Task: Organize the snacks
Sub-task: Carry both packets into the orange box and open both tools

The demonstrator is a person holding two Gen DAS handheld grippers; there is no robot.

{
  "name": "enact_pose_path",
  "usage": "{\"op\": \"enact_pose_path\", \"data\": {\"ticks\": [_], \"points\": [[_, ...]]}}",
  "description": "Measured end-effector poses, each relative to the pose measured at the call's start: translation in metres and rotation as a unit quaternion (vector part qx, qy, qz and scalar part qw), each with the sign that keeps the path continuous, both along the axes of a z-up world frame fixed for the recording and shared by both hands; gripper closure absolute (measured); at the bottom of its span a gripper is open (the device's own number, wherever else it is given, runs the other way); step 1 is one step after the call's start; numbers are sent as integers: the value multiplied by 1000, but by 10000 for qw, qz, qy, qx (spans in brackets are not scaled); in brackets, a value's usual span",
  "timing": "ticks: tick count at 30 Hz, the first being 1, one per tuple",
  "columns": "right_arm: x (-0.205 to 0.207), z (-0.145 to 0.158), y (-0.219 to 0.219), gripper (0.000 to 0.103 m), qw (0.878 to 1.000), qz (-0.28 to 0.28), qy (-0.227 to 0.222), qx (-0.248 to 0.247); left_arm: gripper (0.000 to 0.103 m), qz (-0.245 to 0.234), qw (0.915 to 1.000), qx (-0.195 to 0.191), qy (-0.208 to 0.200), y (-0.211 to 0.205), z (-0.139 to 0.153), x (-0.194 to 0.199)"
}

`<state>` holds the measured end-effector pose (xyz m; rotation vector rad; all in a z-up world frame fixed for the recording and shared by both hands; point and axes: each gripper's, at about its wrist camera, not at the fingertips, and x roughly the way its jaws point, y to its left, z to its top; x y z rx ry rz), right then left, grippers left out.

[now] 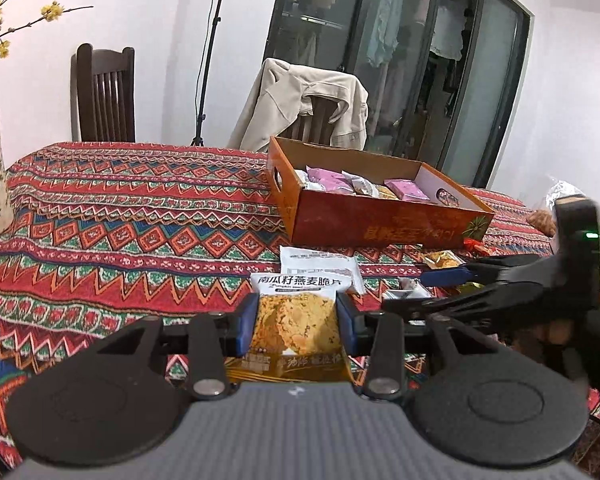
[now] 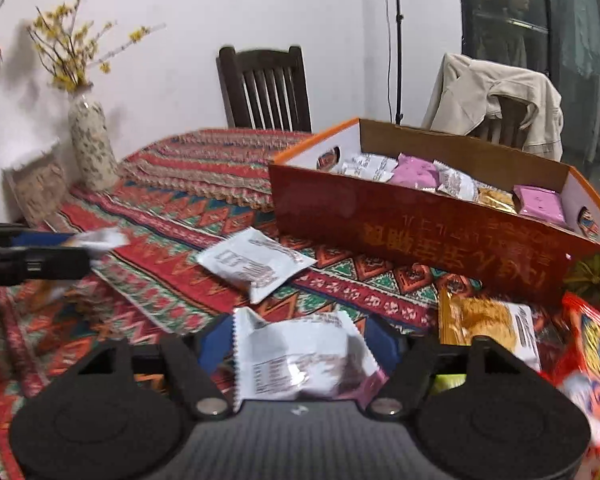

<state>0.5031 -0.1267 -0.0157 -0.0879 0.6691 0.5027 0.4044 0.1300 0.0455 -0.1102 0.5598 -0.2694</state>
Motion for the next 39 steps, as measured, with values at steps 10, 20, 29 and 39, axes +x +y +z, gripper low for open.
{"op": "enact_pose_path", "data": {"ticks": [10, 20, 29, 39], "points": [[-8, 6, 0, 77, 9983, 441, 234, 304, 61, 302, 9990, -339, 45, -5, 3, -33], [-145, 59, -39, 77, 9942, 420, -662, 735, 61, 284, 9986, -447, -63, -54, 10, -108], [-235, 42, -108, 77, 9979, -199, -314, 539, 61, -390, 9979, -475, 189, -125, -2, -116], [-191, 60, -145, 77, 9941, -223, -651, 833, 61, -466, 9969, -600, -206, -130, 45, -33]]}}
